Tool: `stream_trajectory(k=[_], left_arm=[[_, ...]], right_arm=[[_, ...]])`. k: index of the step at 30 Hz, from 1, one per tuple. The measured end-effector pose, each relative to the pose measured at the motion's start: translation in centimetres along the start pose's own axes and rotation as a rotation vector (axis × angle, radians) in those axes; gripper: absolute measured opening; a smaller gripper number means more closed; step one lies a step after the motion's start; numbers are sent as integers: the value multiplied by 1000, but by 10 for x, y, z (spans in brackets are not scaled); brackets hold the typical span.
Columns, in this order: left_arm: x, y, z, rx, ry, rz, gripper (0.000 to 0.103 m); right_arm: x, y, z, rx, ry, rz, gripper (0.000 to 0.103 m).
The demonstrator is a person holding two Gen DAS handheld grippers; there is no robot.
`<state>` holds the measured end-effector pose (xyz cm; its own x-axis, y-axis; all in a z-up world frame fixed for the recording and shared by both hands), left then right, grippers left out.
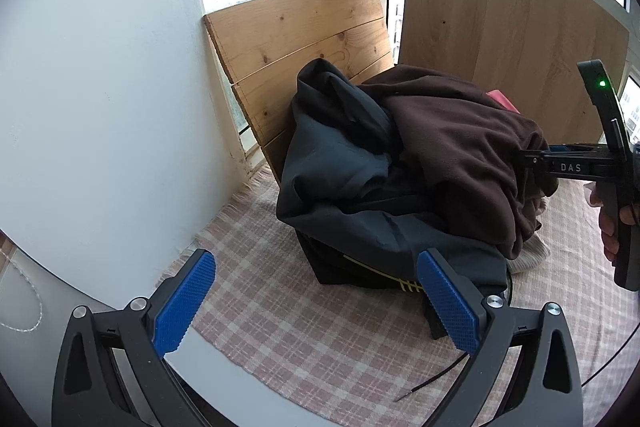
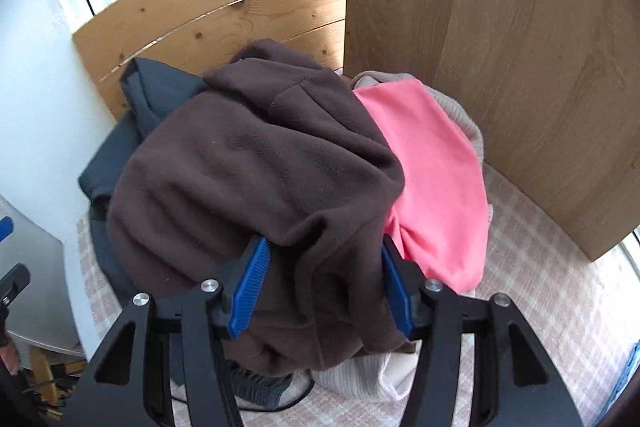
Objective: Fold clothes
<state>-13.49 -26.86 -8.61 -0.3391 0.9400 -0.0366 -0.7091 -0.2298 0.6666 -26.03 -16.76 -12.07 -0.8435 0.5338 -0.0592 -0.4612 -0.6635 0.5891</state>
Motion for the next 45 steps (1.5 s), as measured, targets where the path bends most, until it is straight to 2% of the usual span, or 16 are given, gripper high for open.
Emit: stream_trajectory(k=[1, 2, 3, 5, 8, 13, 18, 21, 25, 28, 35, 37, 40, 42, 44, 45], left_arm=[[1, 0, 1, 3, -2, -8, 102], [3, 0, 3, 7, -3, -17, 102], [4, 0, 5, 10, -4, -26, 102], [5, 0, 7, 18, 2, -39, 102], [1, 0, 8, 17, 6, -30, 102], [-5, 4, 5, 1, -16, 6, 102], [-8, 3, 17, 36, -14, 1, 102], [-16, 2, 21, 42, 1, 17, 102], [-22, 4, 23, 38, 0, 28, 102], [-24, 5, 26, 42, -6, 27, 102], [-26, 4, 38, 78, -12, -15, 102], [-31, 2, 35, 69, -8, -4, 102], [-37, -1, 25, 43, -1, 6, 102], [-38, -2, 18, 24, -4, -3, 102], [-32, 0, 16, 25, -6, -29, 102], [-30, 1, 16, 27, -7, -42, 102]], right_arm=[[-6, 4, -6, 0, -4, 7, 51], [-12, 8, -13, -1, -5, 13, 32], [-13, 9, -12, 0, 11, 15, 20], [-12, 17, 0, 26, 37, 14, 15], [-12, 43, 39, 117, 87, 11, 13], [-43, 127, 129, 268, 92, 125, 12], [-77, 197, 237, 504, 86, 197, 12], [-83, 214, 289, 583, 106, 189, 12], [-91, 229, 327, 661, 89, 202, 12], [-89, 245, 327, 639, 110, 148, 12], [-95, 243, 302, 529, 219, 188, 13], [-86, 213, 272, 439, 239, 170, 17], [-81, 162, 186, 193, 273, 189, 34], [-81, 125, 127, 14, 189, 215, 34], [-62, 94, 89, -63, 196, 172, 34], [-50, 82, 87, -58, 222, 122, 34]])
Point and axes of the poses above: each gripper's, at about its wrist camera, not at the fingertips, and z roughly against the way its jaws point, x to its right, y to its top, the point moved 1 cm from there along -z, roughly the way its jaws point, and after that the axes turned 1 degree about x, right-handed, at the moved point
